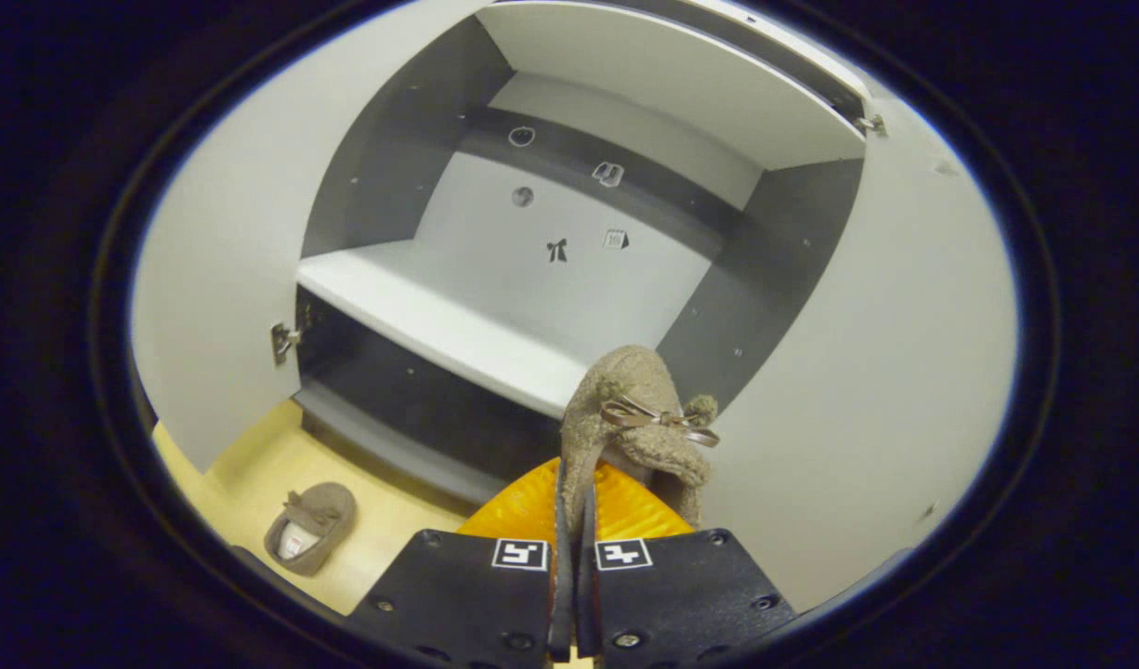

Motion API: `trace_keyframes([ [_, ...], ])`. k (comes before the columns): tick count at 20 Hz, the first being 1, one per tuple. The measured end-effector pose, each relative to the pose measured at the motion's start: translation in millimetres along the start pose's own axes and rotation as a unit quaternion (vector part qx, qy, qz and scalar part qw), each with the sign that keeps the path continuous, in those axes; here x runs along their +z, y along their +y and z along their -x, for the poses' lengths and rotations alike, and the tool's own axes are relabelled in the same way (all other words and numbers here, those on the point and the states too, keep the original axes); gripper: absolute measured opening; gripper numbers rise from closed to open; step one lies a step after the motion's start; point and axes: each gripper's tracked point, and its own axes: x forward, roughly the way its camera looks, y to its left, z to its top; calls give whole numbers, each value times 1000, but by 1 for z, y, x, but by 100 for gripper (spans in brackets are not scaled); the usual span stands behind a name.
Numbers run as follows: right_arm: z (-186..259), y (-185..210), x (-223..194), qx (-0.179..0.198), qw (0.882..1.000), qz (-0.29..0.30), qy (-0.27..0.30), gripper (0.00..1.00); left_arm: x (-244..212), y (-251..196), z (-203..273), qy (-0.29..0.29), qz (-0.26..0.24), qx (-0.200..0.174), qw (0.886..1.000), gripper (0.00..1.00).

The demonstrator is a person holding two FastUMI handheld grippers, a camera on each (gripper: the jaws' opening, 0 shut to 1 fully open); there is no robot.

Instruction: Grab one shoe with the right hand and put it into the shoe cabinet, grab the other shoe with the left hand and put it into the shoe cabinet; then close the right door with the right hand and the left door with the left hand.

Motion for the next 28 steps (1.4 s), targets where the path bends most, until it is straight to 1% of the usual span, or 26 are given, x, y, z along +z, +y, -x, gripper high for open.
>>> trace_keyframes([
  [1, -13, -4, 20, 0, 1000, -9, -2, 6, -1, 7, 4, -2, -1, 15, 1000, 96],
  [2, -30, -8, 34, -3, 1000, -8, 4, 6, -1, 12, 8, -4, 1, 23, 1000, 100],
  [3, -48, -10, 42, -6, 1000, 3, 18, 6, -1, 18, 13, -6, 3, 34, 999, 97],
  [6, -102, 3, 69, 1, 999, 12, 33, 5, -8, 40, 27, 7, 10, 73, 997, 96],
  [8, -131, 14, 74, 8, 999, 28, 43, 5, -14, 54, 36, 18, 15, 97, 995, 96],
  [9, -142, 21, 72, 17, 998, 36, 53, 5, -16, 59, 40, 21, 16, 107, 994, 96],
  [11, -154, 33, 63, 40, 996, 38, 76, 6, -20, 69, 44, 33, 14, 125, 992, 96],
  [12, -157, 39, 62, 52, 995, 37, 79, 7, -19, 69, 46, 35, 15, 128, 991, 96],
  [13, -159, 41, 66, 55, 995, 41, 70, 10, -18, 69, 48, 32, 15, 130, 991, 100],
  [14, -158, 38, 68, 52, 996, 46, 64, 16, -16, 68, 47, 29, 15, 130, 991, 96],
  [15, -155, 38, 71, 54, 995, 53, 58, 26, -15, 68, 45, 30, 16, 130, 991, 96],
  [16, -154, 36, 74, 55, 996, 55, 51, 25, -15, 67, 44, 31, 18, 129, 991, 96],
  [17, -149, 34, 76, 59, 996, 52, 46, 27, -14, 66, 42, 30, 19, 128, 991, 96],
  [18, -144, 33, 77, 65, 996, 43, 41, 35, -13, 62, 40, 28, 21, 124, 992, 96],
  [19, -133, 31, 78, 76, 996, 36, 35, 37, -11, 58, 39, 25, 22, 120, 992, 96],
  [20, -122, 30, 78, 87, 995, 32, 30, 43, -11, 55, 37, 23, 22, 113, 993, 100],
  [21, -111, 25, 79, 94, 995, 25, 21, 55, -10, 51, 34, 22, 22, 106, 994, 96],
  [22, -102, 18, 83, 93, 995, 17, 9, 49, -9, 48, 32, 21, 22, 101, 994, 96],
  [25, -60, -16, 100, 73, 996, -12, -49, 49, -4, 37, 24, 16, 21, 79, 996, 96],
  [27, -25, -28, 107, 79, 992, -32, -91, 50, -2, 26, 19, 12, 19, 63, 998, 96],
  [28, -6, -35, 108, 83, 989, -46, -115, 63, -1, 21, 17, 9, 17, 54, 998, 96],
])
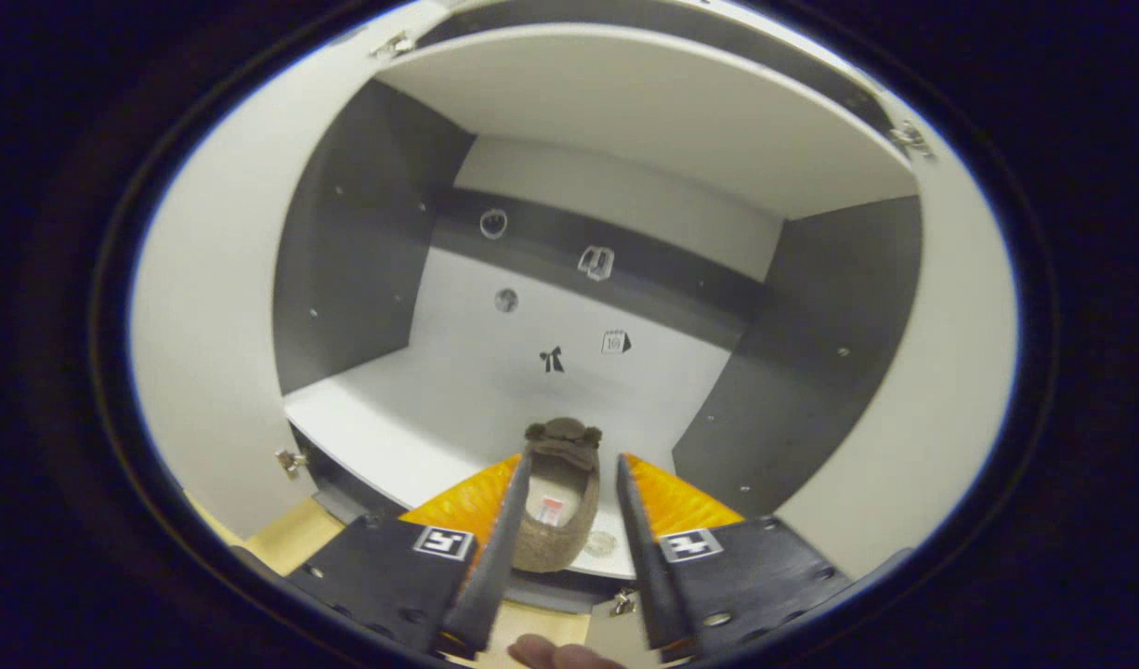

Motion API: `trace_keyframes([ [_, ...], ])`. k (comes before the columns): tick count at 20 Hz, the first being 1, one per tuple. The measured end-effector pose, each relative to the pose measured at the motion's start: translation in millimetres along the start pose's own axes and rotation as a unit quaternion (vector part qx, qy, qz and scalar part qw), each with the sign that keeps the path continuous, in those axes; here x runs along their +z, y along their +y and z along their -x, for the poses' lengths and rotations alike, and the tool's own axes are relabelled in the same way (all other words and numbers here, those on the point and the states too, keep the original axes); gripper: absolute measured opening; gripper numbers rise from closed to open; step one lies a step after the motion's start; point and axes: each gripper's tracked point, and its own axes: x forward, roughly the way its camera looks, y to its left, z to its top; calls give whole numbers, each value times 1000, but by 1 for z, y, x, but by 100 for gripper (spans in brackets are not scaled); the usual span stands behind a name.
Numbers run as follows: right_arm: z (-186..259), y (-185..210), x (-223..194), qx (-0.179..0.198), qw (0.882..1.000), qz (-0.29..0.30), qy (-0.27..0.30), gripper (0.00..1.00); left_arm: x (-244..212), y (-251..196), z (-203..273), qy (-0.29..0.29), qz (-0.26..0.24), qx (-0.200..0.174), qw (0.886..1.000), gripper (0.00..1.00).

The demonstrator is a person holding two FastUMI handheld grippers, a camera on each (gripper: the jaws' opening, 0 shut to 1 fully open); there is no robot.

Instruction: Grab one shoe with the right hand and put it into the shoe cabinet, grab the other shoe with the left hand and put it into the shoe cabinet; then close the right door with the right hand and the left door with the left hand.

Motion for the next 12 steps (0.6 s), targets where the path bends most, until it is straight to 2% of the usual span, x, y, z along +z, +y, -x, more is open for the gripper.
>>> trace_keyframes([
  [2, 37, -12, 12, -9, 998, -41, -41, 100, 0, -13, -7, -2, -3, -21, 1000, 96],
  [4, 68, -13, 2, -7, 995, -78, -53, 100, -5, -29, -14, 2, 3, -47, 999, 96],
  [7, 106, -12, -29, -4, 995, -88, -44, 100, -23, -50, -31, 16, 16, -76, 997, 96],
  [8, 117, -8, -45, -3, 995, -92, -33, 100, -34, -54, -38, 26, 15, -79, 996, 100],
  [12, 155, 5, -100, -2, 995, -93, 44, 100, -98, -62, -73, 80, 1, -75, 994, 96],
])
